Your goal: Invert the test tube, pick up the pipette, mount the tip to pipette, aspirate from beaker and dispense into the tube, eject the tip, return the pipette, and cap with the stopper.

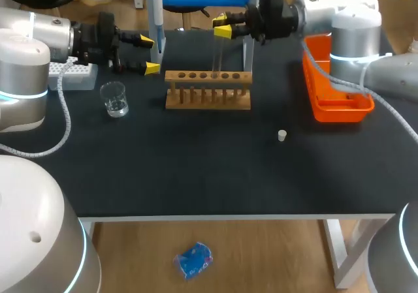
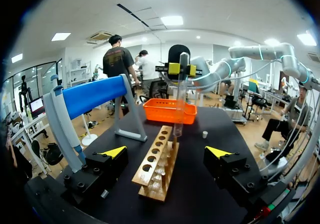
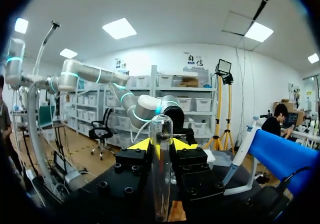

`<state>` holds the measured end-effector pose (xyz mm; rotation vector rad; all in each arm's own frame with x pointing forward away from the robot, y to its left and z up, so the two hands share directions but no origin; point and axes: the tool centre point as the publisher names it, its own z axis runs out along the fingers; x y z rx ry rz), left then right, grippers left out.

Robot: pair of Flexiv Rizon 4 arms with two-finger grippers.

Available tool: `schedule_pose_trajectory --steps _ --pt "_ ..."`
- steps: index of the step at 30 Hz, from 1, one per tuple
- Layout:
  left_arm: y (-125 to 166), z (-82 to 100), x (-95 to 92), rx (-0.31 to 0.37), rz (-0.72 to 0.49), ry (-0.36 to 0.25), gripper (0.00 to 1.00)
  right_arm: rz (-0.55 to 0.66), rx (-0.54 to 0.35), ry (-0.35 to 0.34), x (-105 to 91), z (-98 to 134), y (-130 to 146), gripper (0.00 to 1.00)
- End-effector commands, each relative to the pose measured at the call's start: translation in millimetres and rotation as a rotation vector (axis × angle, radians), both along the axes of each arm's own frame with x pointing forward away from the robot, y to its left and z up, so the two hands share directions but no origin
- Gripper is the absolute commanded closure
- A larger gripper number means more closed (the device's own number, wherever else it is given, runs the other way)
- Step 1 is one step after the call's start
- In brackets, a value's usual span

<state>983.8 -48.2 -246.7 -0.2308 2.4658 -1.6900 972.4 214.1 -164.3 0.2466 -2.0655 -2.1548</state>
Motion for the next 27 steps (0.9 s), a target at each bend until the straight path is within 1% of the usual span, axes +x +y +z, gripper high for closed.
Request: schedule_pose_trajectory --steps 1,3,4,5,7,8,9,10,11,12,24,25,26,27 --pt "-2.2 14.7 -15.5 0.063 -0.001 -0.294 0.0 -0.008 0.02 0.086 -9.8 2.9 -4.9 1.0" --pt "-5.1 21.9 -24.4 0.101 -0.02 -0.429 0.0 -0.008 0.033 0.153 -14.0 6.3 -7.5 1.0" --pt "-7.0 25.8 -29.6 0.114 -0.026 -0.493 0.0 0.003 0.031 0.197 -16.7 7.6 -8.7 1.0" --pt "-8.8 30.5 -34.9 0.134 -0.032 -0.555 0.0 0.016 0.047 0.237 -20.6 9.0 -9.5 1.0" --pt "-13.2 39.2 -46.0 0.206 -0.024 -0.693 0.0 0.03 -0.001 0.301 -28.5 10.7 -12.3 1.0" --pt "-15.2 44.3 -51.7 0.227 -0.003 -0.748 0.0 0.039 0.016 0.352 -33.0 11.3 -13.5 1.0" --pt "-17.0 48.6 -56.6 0.239 -0.004 -0.785 0.0 0.044 0.008 0.4 -37.6 12.7 -15.1 1.0" --pt "-19.2 52.2 -61.1 0.254 0.001 -0.81 0.0 0.078 -0.023 0.455 -43.7 12.5 -16.0 1.0" --pt "-21.1 53.9 -64.0 0.276 0.016 -0.813 0.0 0.094 -0.035 0.504 -50.1 12.2 -16.3 1.0" --pt "-22.8 54.3 -65.0 0.289 0.029 -0.788 0.0 0.088 -0.059 0.499 -53.5 13.1 -18.2 1.0" --pt "-22.8 54.3 -65.0 0.289 0.029 -0.788 0.0 0.088 -0.059 0.499 -53.5 13.1 -18.2 1.0" --pt "-25.0 62.6 -70.1 0.33 0.062 -0.98 0.0 0.088 -0.059 0.499 -53.5 13.1 -18.2 1.0" --pt "-28.4 67.7 -78.2 0.355 0.042 -1.145 0.0 0.088 -0.059 0.499 -53.5 13.1 -18.2 1.0" --pt "-30.8 71.5 -84.9 0.34 0.07 -1.203 0.0 0.068 -0.064 0.545 -53.5 13.0 -18.6 1.0"
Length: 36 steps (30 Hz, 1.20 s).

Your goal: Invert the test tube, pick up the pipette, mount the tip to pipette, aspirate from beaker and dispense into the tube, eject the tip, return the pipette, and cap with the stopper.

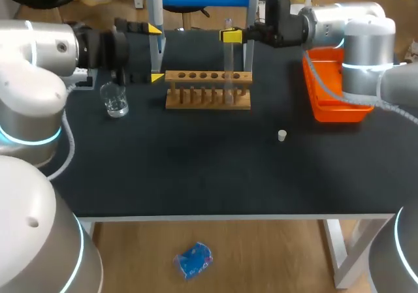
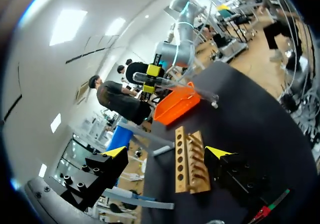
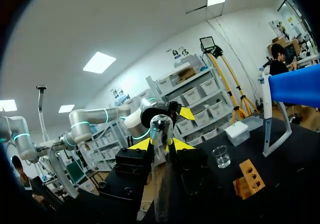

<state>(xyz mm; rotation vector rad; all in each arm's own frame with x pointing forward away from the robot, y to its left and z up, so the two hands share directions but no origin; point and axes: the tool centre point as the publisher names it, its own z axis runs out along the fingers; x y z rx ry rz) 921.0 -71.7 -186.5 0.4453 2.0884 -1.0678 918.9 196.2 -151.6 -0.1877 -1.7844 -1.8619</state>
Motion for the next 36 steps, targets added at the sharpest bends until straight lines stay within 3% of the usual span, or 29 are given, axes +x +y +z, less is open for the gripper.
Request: schedule_pose_trajectory --steps 1,5,7,9,11,12,24,25,26,27,28,34,36 --pt "-8.9 13.8 -26.9 -0.042 0.06 -0.497 0.0 -0.041 0.006 0.136 -1.7 1.2 -1.0 1.0" --pt "-17.7 10.1 -51.7 -0.106 -0.029 -0.694 0.0 -0.076 -0.004 0.326 -8.2 3.9 2.2 1.0" --pt "-19.8 8.0 -59.5 -0.126 -0.06 -0.743 0.0 -0.074 -0.016 0.418 -12.1 3.9 3.5 1.0" --pt "-21.1 6.9 -64.9 -0.142 -0.076 -0.782 0.0 -0.083 -0.035 0.549 -16.0 3.4 4.2 1.0" --pt "-25.0 2.8 -69.7 -0.13 -0.043 -0.821 0.0 -0.119 -0.043 0.737 -22.4 3.1 4.7 1.0" --pt "-26.1 -1.6 -65.7 -0.108 -0.01 -0.805 0.0 -0.102 -0.071 0.725 -24.0 2.7 4.4 1.0" --pt "-26.1 -1.6 -65.7 -0.108 -0.01 -0.805 0.0 -0.102 -0.071 0.725 -24.0 2.7 4.4 1.0" --pt "-28.7 -3.0 -65.8 -0.089 -0.012 -0.857 0.0 -0.102 -0.071 0.725 -24.0 2.7 4.4 1.0" --pt "-32.9 -6.7 -65.6 -0.029 -0.018 -0.905 0.0 -0.1 -0.101 0.746 -18.8 0.5 4.1 1.0" --pt "-37.1 -8.8 -66.3 -0.049 -0.04 -0.92 0.0 -0.097 -0.118 0.752 -15.4 -0.9 4.5 1.0" --pt "-40.7 -9.6 -67.5 -0.09 -0.055 -0.914 0.0 -0.099 -0.127 0.776 -13.6 -1.7 5.1 1.0" --pt "-61.8 -13.4 -70.6 -0.074 -0.063 -0.981 0.0 -0.093 -0.137 0.864 -0.7 -10.0 5.2 1.0" --pt "-66.0 -13.0 -70.2 -0.076 -0.074 -0.966 0.0 -0.091 -0.128 0.883 2.3 -13.5 4.9 1.0"
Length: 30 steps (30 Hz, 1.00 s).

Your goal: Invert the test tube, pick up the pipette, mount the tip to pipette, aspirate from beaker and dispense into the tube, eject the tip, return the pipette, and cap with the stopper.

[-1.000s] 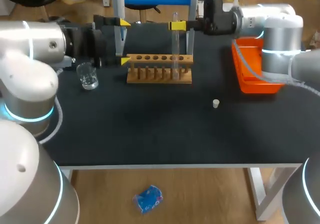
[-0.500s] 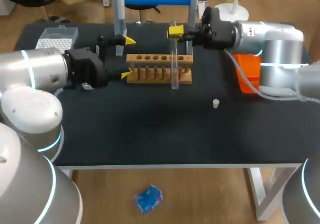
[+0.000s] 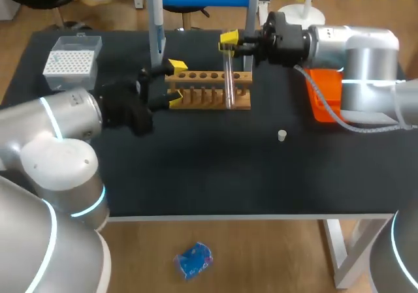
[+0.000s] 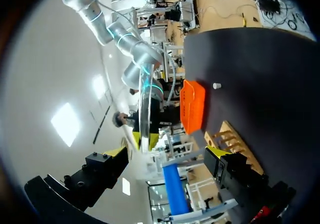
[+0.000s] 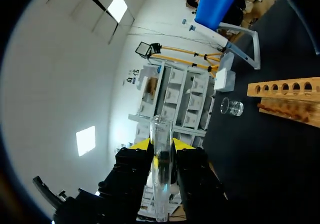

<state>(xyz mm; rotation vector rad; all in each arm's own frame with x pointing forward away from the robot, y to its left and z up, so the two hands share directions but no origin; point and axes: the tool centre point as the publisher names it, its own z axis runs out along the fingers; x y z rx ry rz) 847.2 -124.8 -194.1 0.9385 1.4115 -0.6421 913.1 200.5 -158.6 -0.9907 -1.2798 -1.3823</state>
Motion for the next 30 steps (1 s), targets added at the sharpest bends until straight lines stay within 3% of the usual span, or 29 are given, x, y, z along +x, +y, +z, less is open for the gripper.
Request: schedule_pose_trajectory --steps 1,5,14,30 --pt "-14.4 -5.4 4.3 -0.232 -0.04 -0.138 0.0 0.013 0.016 0.019 9.4 -8.8 0.4 1.0" --pt "-22.3 -3.1 4.5 -0.249 -0.125 -0.074 0.0 0.009 0.022 0.034 14.7 -19.1 -1.5 1.0" --pt "-42.1 -9.9 4.2 -0.133 -0.232 -0.116 0.0 0.02 0.043 0.073 20.9 -34.6 -0.6 1.0" --pt "-63.3 -17.1 8.5 -0.039 -0.314 -0.038 0.0 0.043 0.02 0.087 24.7 -45.4 13.8 1.0"
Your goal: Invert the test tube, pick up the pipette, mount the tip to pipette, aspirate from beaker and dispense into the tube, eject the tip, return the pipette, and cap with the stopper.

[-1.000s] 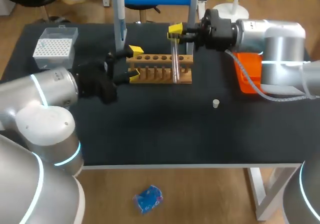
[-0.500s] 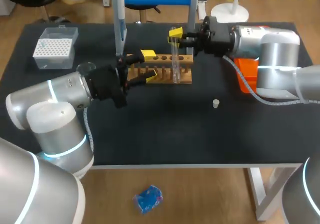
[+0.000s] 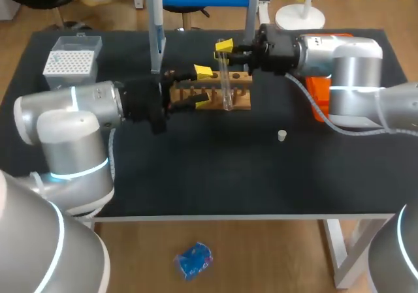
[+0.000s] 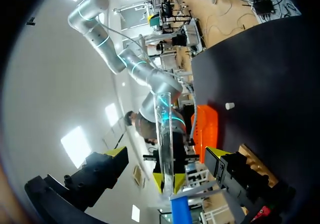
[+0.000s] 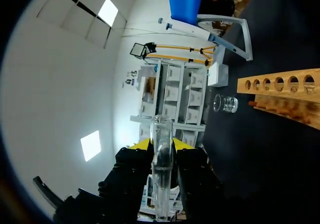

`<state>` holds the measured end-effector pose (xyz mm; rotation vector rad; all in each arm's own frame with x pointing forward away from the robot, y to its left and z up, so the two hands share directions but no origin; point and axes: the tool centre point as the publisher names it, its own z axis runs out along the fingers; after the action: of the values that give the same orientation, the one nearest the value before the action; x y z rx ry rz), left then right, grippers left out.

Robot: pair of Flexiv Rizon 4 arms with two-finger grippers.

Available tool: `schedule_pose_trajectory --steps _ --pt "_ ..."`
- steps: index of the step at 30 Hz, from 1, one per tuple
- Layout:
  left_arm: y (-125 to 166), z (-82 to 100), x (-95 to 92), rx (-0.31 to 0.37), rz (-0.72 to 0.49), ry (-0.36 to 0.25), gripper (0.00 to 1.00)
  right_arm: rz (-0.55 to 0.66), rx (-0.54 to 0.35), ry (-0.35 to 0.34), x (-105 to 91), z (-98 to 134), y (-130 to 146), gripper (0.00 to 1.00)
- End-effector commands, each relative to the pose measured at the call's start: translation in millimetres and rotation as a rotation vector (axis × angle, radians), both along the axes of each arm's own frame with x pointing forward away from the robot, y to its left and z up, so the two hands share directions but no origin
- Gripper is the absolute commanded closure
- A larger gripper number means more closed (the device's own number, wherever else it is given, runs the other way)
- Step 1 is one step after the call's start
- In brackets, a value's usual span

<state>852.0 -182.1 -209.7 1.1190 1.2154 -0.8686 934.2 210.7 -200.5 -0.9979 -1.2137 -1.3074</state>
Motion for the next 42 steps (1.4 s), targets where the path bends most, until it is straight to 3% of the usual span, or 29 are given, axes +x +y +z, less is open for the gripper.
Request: schedule_pose_trajectory --steps 1,16,17,20,24,29,39,41,42 --pt "-7.4 -2.7 3.2 0.024 -0.025 0.012 0.0 0.006 0.001 0.003 4.1 -4.1 4.6 1.0" --pt "-20.8 -9.1 4.6 0.059 -0.06 0.051 0.0 0.021 -0.007 0.01 4.4 -8.2 17.8 1.0" --pt "-21.2 -9.0 4.7 0.059 -0.061 0.052 0.1 0.022 -0.007 0.01 4.3 -8.5 18.2 1.0" --pt "-22.1 -9.1 4.9 0.059 -0.065 0.06 0.12 0.024 -0.01 0.012 4.2 -9.1 19.1 1.0" --pt "-23.1 -9.5 5.2 0.061 -0.064 0.064 0.31 0.025 -0.011 0.013 4.4 -9.1 19.8 1.0" --pt "-23.9 -9.8 5.6 0.062 -0.064 0.073 0.35 0.027 -0.013 0.015 4.6 -9.0 20.6 1.0" --pt "-27.8 -11.8 5.2 0.062 -0.071 0.083 0.57 0.028 -0.015 0.018 4.7 -9.1 20.8 1.0" --pt "-27.8 -12.3 5.6 0.062 -0.073 0.086 0.81 0.028 -0.017 0.018 4.6 -9.0 20.7 1.0" --pt "-27.8 -12.6 5.8 0.063 -0.073 0.09 0.98 0.028 -0.017 0.018 4.6 -9.0 20.6 1.0"
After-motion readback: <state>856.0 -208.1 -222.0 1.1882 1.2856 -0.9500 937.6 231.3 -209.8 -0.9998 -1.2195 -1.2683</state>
